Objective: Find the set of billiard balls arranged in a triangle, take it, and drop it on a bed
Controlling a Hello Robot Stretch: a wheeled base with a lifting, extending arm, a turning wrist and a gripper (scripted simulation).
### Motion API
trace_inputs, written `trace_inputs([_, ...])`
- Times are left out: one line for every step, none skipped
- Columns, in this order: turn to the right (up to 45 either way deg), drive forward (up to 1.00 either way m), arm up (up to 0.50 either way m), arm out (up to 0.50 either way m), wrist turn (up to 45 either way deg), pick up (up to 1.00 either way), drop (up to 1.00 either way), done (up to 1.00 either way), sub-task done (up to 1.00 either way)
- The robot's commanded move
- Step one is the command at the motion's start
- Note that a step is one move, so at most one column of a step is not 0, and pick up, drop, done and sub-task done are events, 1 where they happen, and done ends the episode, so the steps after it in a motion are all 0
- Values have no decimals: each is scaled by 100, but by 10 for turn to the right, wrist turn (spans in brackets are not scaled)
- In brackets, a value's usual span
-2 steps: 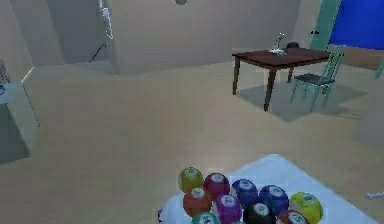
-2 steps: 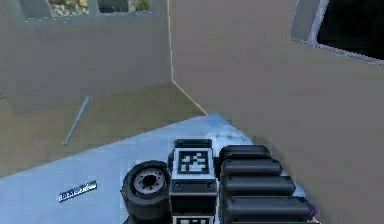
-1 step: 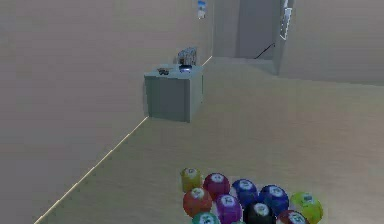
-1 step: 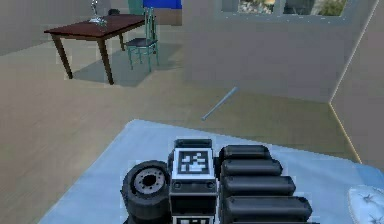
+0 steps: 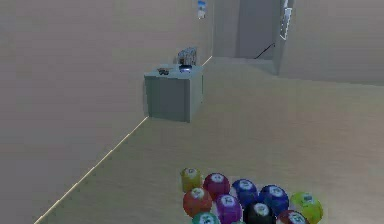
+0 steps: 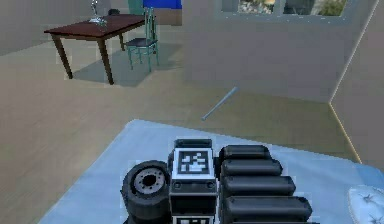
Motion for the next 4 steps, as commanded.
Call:
trace_inputs([0,0,0,44,0,0,0,0,0])
trace_inputs([0,0,0,0,450,0,0,0,0])
trace_inputs([0,0,0,0,450,0,0,0,0])
trace_inputs([0,0,0,0,450,0,0,0,0])
